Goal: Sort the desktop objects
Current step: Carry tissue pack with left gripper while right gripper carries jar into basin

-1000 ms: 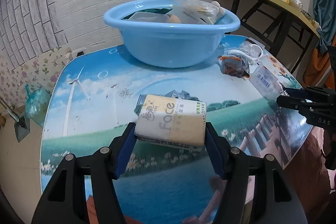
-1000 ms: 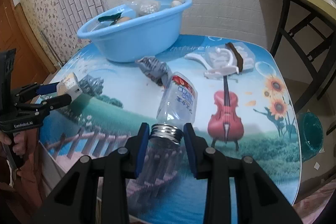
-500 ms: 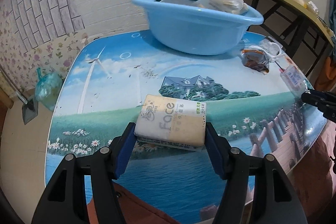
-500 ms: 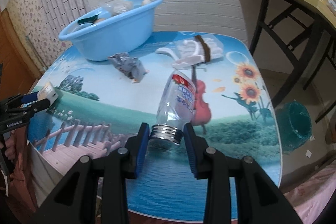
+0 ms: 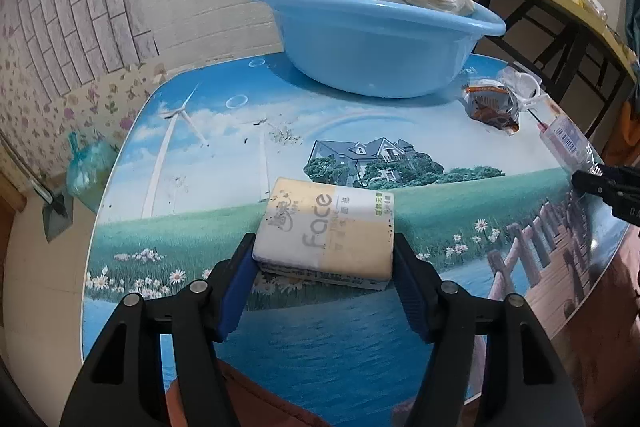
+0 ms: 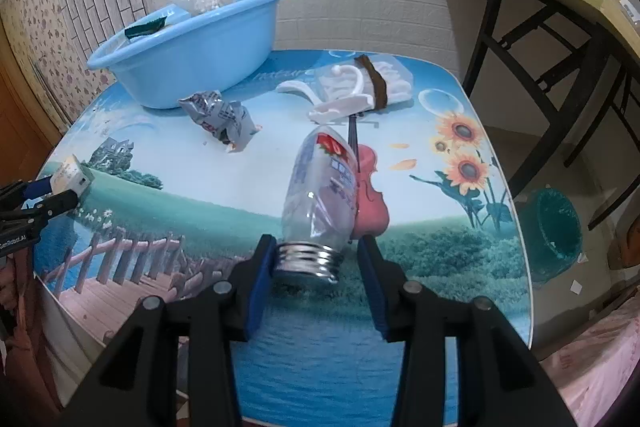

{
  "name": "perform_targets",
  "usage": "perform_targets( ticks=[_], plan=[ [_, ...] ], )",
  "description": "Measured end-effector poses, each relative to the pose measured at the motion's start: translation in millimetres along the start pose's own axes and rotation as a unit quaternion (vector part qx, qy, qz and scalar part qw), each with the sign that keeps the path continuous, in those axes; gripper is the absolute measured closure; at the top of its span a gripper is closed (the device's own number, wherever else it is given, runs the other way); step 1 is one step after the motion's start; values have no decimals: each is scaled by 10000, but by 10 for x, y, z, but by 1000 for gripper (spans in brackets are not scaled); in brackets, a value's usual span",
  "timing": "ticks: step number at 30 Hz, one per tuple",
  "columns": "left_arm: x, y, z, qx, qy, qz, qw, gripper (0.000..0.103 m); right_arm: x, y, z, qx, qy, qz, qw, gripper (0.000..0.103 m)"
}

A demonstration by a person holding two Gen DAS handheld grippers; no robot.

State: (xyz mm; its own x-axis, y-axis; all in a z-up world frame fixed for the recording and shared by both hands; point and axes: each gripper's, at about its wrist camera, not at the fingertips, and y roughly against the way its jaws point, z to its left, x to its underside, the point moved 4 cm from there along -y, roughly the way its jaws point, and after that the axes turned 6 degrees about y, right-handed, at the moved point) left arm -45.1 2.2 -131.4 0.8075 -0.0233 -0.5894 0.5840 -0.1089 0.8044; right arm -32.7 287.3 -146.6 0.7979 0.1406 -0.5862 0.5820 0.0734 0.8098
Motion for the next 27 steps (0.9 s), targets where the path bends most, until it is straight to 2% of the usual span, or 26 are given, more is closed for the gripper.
perform_targets(
  ticks=[4,11,16,21,23,24,27],
  plan=[
    [-23,-19,2,24,-18,-46,10000,39,-43,-45,5,71,57,-18,10000,58],
    [-66,-60,-7,64,-56,-141,9999,37,-93,-118,11,130,88,-151,9998,42],
    [-84,-87,-27,102,-88,-194,9997,29,-79,-130,-1,159,76,-329,9993,31],
    [-72,-103,-53,160,-130,-313,9993,23,-46,-157,-49,274,-68,-396,9988,6],
    [-63,-96,-50,184,-126,-349,9991,22,-45,-164,-61,274,-88,-395,9988,3],
    [-57,-90,-49,207,-124,-370,9990,23,-44,-162,-62,272,-89,-387,9988,4],
    [-36,-48,-54,259,-143,-494,9983,41,-39,-136,-27,222,-3,-449,9987,10]
  ],
)
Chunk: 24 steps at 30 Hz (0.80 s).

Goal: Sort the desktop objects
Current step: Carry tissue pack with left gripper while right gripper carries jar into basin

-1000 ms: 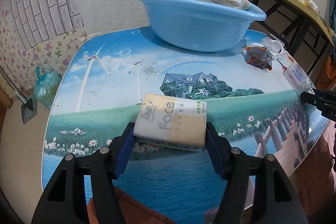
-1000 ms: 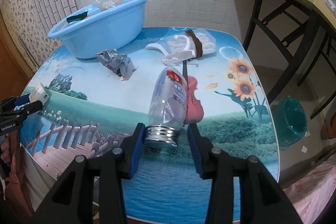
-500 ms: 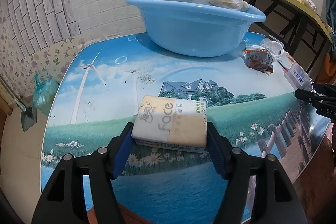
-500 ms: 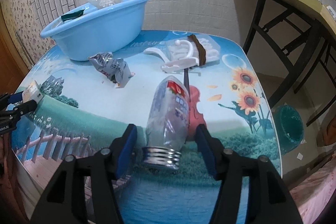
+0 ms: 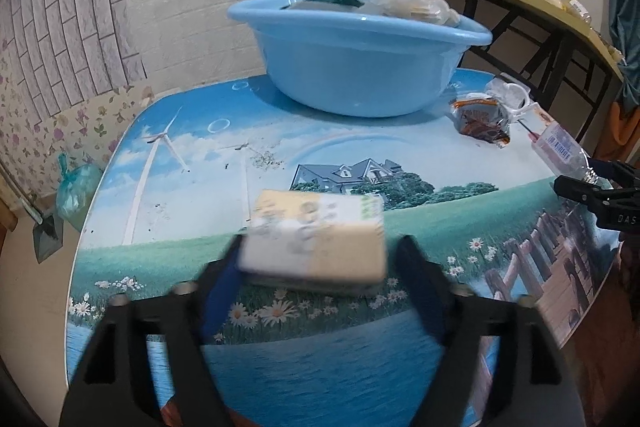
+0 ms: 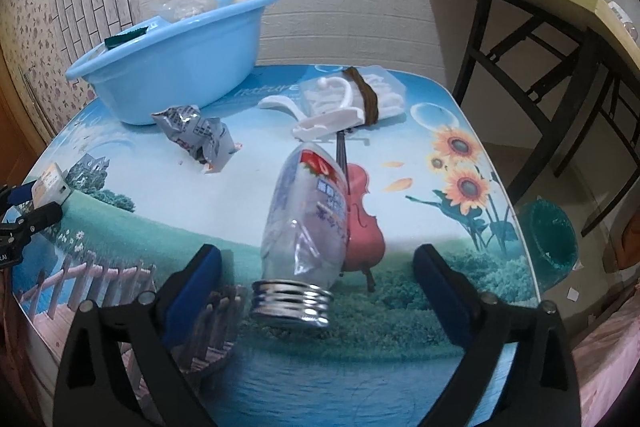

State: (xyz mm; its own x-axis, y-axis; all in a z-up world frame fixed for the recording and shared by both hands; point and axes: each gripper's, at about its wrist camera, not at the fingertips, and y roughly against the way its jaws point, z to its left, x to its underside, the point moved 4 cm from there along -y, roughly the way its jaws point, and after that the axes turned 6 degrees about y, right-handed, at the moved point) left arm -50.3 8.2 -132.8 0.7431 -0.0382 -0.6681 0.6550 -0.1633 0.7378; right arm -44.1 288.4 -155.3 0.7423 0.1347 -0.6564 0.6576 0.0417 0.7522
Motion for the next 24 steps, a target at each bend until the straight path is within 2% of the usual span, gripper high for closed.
perform_targets(
  ticks=[1,3,5,8,12,18,24],
  plan=[
    [4,0,-3,11,-2,6,10000,41,-6,20,26,-52,65,-56,9999,20],
    [10,9,-12,53,-14,-4,10000,41,-22,46,70,-134,174,-129,9997,52],
    [8,20,-16,166,1,6,9999,41,-28,53,95,-165,226,-136,9995,63],
    [-9,79,-11,186,38,-70,9998,41,-22,71,121,-154,255,-119,9995,63],
    [-101,258,-5,150,64,-304,9994,41,-89,223,202,-270,382,-379,9982,63],
    [-344,512,32,122,212,-576,9980,41,-372,478,393,-678,516,-801,9931,63],
    [-681,701,-18,173,225,-868,9958,41,-703,578,553,-1014,445,-1036,9884,63]
  ],
)
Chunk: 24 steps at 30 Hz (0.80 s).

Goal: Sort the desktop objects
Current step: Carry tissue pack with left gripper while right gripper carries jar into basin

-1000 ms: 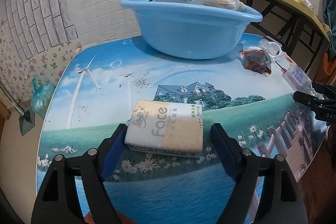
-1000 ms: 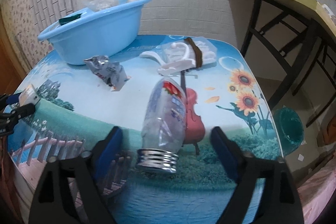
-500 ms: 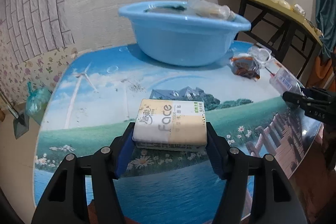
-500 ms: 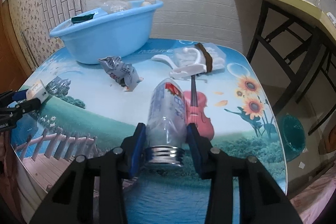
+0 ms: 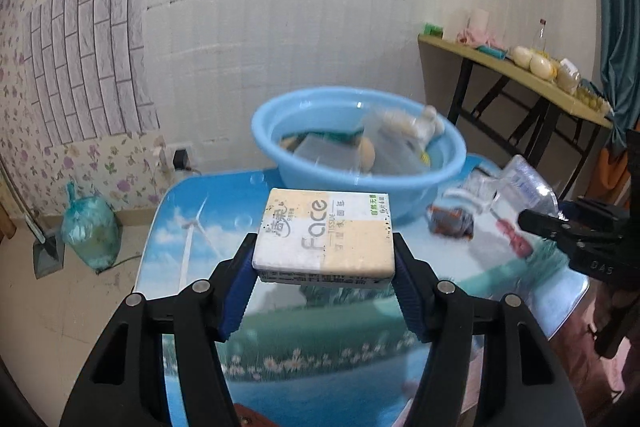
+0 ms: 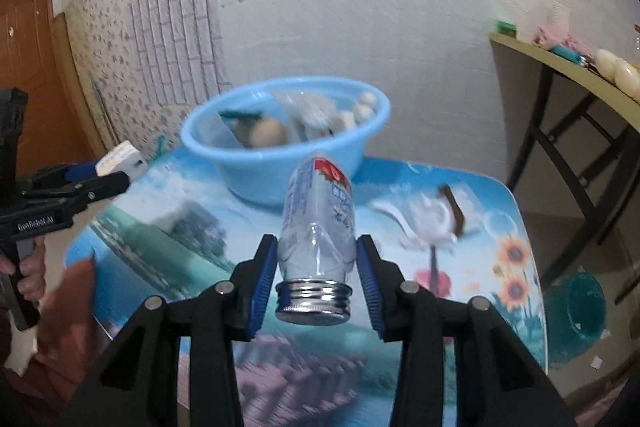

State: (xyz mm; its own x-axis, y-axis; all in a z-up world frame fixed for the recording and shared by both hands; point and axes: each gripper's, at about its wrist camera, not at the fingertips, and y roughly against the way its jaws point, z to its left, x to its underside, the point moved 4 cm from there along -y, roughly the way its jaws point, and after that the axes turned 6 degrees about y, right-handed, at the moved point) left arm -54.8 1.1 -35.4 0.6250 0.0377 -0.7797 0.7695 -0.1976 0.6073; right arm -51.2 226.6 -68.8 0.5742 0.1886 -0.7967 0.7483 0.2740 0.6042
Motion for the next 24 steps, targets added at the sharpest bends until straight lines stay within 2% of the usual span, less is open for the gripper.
perform_targets(
  ticks=[8,24],
  plan=[
    [-262,-141,-171,187,-12,-89,9998,41,-384,-146,93,-219,-11,-201,9996,63],
    [-640,-669,-361,257,-326,-71,9991,41,-686,-704,49,-508,56,-100,9986,64]
  ],
)
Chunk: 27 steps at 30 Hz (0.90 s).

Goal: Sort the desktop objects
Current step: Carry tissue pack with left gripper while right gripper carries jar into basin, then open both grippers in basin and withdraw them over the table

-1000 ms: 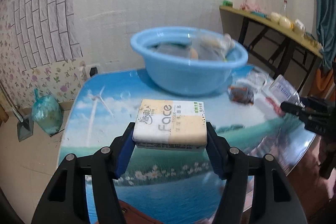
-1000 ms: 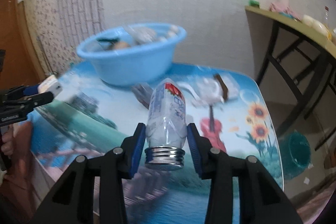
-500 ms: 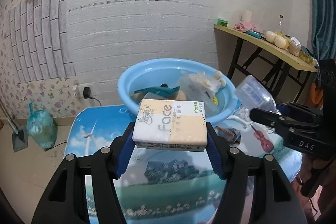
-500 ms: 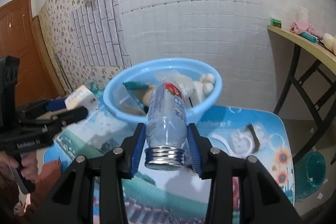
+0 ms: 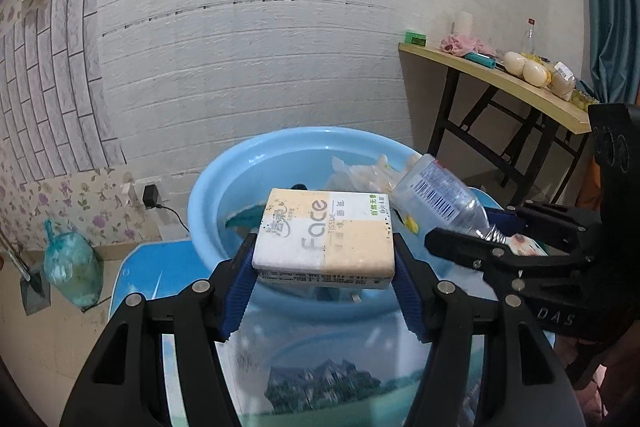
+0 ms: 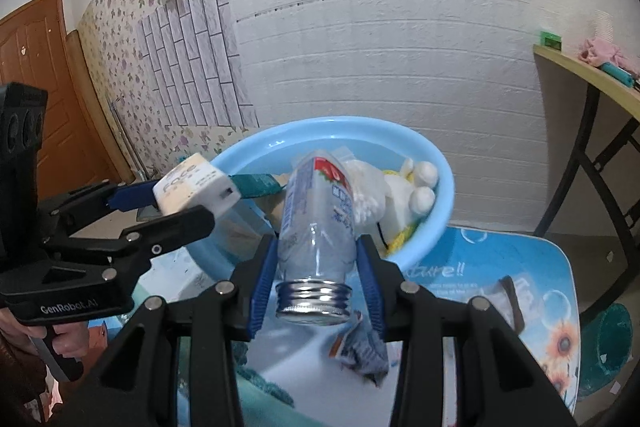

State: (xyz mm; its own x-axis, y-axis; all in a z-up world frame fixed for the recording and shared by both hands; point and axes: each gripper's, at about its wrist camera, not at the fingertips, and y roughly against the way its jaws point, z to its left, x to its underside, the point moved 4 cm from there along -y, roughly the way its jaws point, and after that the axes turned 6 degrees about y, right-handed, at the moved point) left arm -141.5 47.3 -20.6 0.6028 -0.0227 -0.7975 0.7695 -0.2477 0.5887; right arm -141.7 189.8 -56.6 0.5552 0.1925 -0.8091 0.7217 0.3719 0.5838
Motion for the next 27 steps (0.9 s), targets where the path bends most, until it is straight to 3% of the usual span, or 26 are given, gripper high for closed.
perform_targets(
  ticks=[10,16,27],
  plan=[
    [-99,-247,90,-122,-143,65,9998,40,-99,-286,-21,-125,107,103,9998,63],
    [-100,-273,149,-124,-100,70,9998,32,-90,-390,-17,-180,16,265,9995,63],
    [39,-88,99,-178,-152,53,9997,32,10,-153,-34,-108,-76,168,9998,62]
  ],
)
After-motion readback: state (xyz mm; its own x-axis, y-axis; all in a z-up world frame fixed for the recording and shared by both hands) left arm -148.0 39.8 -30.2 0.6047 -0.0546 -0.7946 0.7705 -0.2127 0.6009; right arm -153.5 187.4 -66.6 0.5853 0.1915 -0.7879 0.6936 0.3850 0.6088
